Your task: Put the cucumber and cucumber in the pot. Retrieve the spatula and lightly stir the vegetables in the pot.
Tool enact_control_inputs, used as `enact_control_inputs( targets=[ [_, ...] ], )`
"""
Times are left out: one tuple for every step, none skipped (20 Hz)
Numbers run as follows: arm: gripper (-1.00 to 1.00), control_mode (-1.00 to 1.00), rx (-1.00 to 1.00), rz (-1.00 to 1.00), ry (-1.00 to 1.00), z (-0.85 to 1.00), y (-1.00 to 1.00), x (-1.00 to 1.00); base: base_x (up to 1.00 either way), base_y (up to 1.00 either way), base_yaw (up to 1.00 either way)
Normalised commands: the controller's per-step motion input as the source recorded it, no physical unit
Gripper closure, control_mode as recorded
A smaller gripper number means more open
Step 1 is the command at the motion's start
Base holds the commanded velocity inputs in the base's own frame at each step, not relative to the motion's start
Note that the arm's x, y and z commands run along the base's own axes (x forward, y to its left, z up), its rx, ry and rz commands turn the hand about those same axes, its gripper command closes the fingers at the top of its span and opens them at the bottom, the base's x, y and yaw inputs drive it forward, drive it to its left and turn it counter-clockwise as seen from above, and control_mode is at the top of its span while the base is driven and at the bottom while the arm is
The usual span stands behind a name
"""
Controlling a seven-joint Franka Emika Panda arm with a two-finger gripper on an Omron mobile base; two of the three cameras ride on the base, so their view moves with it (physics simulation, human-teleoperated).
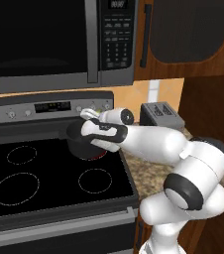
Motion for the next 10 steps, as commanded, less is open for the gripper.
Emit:
enact_control_inputs(
  targets=[
    [1.00,-1.00,-0.01,-0.03,0.00,-0.12,0.22,0.19,0.00,0.00,0.00],
    [1.00,-1.00,-0.01,-0.03,0.00,-0.14,0.20,0.23,0.00,0.00,0.00],
    [1.00,-1.00,-0.01,-0.03,0.00,-0.14,0.16,0.26,0.00,0.00,0.00],
    [1.00,-1.00,-0.01,-0.04,0.00,-0.09,0.14,0.29,0.00,0.00,0.00],
    [1.00,-1.00,-0.02,-0.04,0.00,-0.03,0.11,0.30,0.00,0.00,0.00],
    [1.00,-1.00,-0.02,-0.04,0.00,0.00,0.04,0.35,0.00,0.00,0.00],
    [1.00,-1.00,-0.01,-0.04,0.00,0.00,0.00,0.34,0.00,0.00,0.00],
    [1.00,-1.00,-0.01,-0.04,0.00,0.00,0.00,0.34,0.00,0.00,0.00],
    [1.00,-1.00,-0.04,-0.05,0.00,0.00,0.00,0.31,0.00,0.00,0.00],
    [1.00,-1.00,-0.06,-0.05,0.00,0.00,0.00,0.24,0.00,0.00,0.00]
  ],
)
